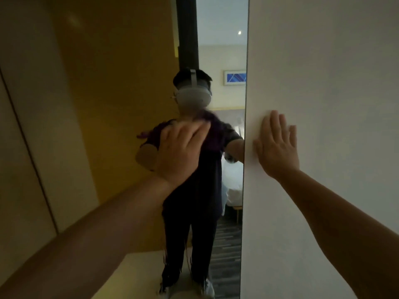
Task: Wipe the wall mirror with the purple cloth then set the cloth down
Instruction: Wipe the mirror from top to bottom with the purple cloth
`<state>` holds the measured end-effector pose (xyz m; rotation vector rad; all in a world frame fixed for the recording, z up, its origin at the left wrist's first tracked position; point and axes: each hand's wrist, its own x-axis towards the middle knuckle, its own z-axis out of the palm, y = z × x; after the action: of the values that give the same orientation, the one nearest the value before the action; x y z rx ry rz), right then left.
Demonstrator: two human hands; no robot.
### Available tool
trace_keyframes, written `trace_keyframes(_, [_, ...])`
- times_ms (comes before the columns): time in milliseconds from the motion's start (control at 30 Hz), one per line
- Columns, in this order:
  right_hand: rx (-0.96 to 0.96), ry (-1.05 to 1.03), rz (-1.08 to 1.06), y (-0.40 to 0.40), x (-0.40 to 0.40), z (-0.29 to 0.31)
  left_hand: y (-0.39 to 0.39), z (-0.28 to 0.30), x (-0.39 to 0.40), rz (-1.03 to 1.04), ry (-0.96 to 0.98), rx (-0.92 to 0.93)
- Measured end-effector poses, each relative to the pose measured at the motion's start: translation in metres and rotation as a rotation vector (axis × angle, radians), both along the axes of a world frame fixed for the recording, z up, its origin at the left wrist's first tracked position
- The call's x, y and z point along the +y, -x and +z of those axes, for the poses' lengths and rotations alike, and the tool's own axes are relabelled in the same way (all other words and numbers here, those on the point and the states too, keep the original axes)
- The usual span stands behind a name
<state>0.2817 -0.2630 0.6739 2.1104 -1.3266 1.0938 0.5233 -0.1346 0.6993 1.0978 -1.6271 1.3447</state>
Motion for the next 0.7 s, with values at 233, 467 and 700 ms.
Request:
trace_keyframes(233, [0.077,0.012,-0.024,0.004,-0.009,-0.002,0.036,0.123,-0.048,0.161,0.043,-0.117])
trace_keyframes(467, [0.018,0.063,0.008,-0.001,-0.022,-0.01,0.043,0.079,-0.056,0.215,-0.021,-0.19])
trace_keyframes(700, [-0.009,0.126,0.041,-0.001,-0.031,-0.016,0.035,-0.086,-0.042,0.152,-0.222,-0.353])
